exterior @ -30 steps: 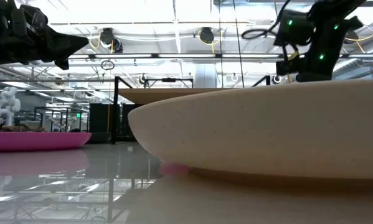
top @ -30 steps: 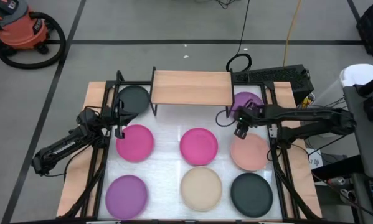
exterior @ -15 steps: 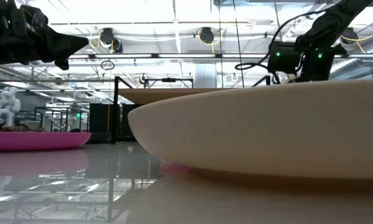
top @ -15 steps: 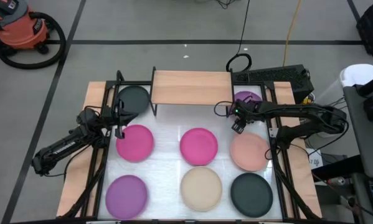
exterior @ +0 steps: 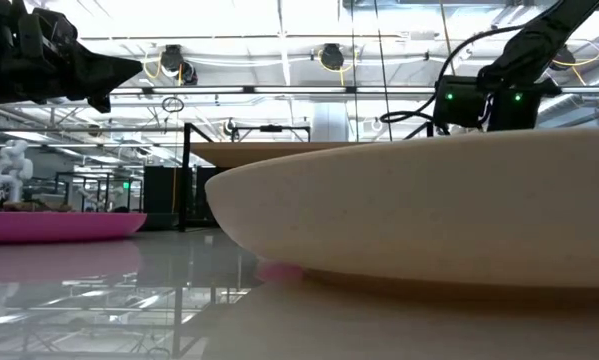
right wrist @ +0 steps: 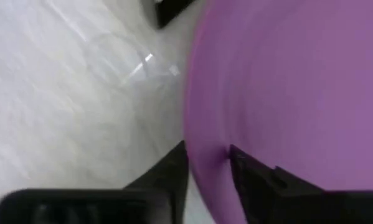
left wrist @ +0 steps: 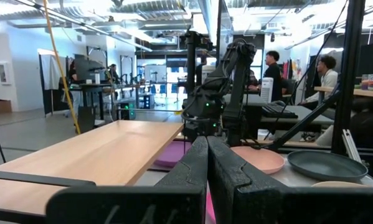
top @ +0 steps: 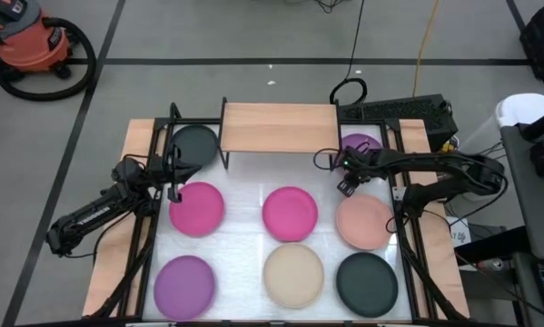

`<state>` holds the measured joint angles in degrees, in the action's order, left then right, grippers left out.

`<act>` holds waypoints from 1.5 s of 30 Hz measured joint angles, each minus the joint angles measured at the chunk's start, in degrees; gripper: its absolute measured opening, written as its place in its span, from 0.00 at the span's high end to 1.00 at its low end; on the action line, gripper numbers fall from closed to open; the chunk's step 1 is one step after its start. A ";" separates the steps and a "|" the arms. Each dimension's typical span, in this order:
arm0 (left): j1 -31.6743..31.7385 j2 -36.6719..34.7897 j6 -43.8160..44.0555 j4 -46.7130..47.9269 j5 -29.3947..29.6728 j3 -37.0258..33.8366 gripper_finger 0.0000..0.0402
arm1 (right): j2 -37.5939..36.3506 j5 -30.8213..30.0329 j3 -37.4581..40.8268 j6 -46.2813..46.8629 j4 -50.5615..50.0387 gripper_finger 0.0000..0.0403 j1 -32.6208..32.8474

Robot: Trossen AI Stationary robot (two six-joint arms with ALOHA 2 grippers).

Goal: Place and stack plates onto a shelf
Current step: Put the right purple plate on the shelf

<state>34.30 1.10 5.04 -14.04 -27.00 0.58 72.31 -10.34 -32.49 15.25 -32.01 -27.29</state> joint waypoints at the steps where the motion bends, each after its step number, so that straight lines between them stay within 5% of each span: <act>1: 0.00 0.00 0.00 0.02 0.00 0.00 0.99 | -0.68 -0.33 0.00 0.51 -0.28 0.86 -0.02; 4: 0.00 0.00 0.00 0.02 0.00 0.00 0.99 | -3.05 -1.08 -0.08 1.24 -0.79 0.97 0.04; 10: 0.00 0.00 -0.02 0.03 0.00 0.00 0.99 | -10.77 -4.18 -0.11 4.66 -2.45 0.99 0.04; 17: 0.00 0.02 -0.04 0.03 0.00 0.00 0.99 | -22.42 -14.70 -1.61 8.74 -4.26 1.00 -0.07; 24: 0.00 0.02 -0.15 -0.69 0.00 0.00 0.99 | -27.79 -16.73 -7.81 -0.50 6.55 1.00 0.36; 34: 0.00 0.02 -0.18 -2.49 0.00 0.00 0.99 | -17.58 -8.98 -21.14 -17.65 21.63 1.00 6.30; 45: 0.00 0.02 -0.09 -2.49 -0.01 0.00 0.99 | 0.92 -5.65 -30.93 -28.04 10.19 1.00 10.65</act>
<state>34.30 1.13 4.95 -16.53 -27.01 0.58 73.23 -15.99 -63.42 -12.78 -21.82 -16.64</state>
